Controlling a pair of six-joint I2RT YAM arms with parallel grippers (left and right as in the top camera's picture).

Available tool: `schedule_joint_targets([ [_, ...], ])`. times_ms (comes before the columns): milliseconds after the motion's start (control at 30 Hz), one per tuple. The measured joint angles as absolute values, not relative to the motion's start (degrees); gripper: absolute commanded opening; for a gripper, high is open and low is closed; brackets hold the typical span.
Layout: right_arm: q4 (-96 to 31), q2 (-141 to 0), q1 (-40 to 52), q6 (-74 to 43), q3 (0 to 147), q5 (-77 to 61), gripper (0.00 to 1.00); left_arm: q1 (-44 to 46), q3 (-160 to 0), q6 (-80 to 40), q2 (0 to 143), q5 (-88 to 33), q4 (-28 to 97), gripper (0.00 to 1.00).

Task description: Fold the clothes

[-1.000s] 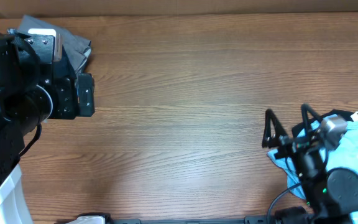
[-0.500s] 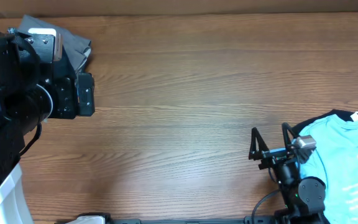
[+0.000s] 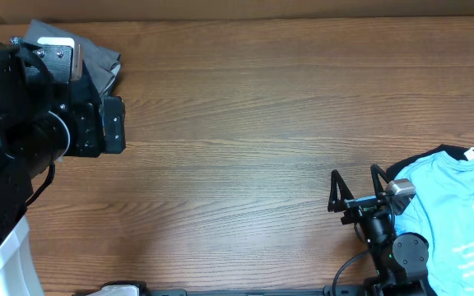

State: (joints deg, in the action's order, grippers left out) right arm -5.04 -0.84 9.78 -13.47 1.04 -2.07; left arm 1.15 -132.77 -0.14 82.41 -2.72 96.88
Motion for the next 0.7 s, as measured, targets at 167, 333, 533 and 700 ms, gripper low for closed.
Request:
schedule_joint_targets([
  [167, -5.06, -0.84, 9.78, -13.47, 1.04, -2.04, 1.0, 1.15, -132.77, -0.14, 82.43, -2.72, 96.88, 1.0],
  [333, -5.06, -0.84, 9.78, -13.47, 1.04, -2.07, 1.0, 1.15, -132.77, -0.14, 82.43, -2.72, 96.88, 1.0],
  [533, -5.08, -0.84, 9.76, -13.5, 1.04, -2.02, 1.0, 1.15, -132.77, -0.14, 82.76, -2.72, 96.86, 1.0],
  [700, -5.02, -0.84, 9.78, -13.5, 1.04, -2.04, 1.0, 1.15, -131.13, -0.16, 81.6, -2.28, 92.49, 1.0],
])
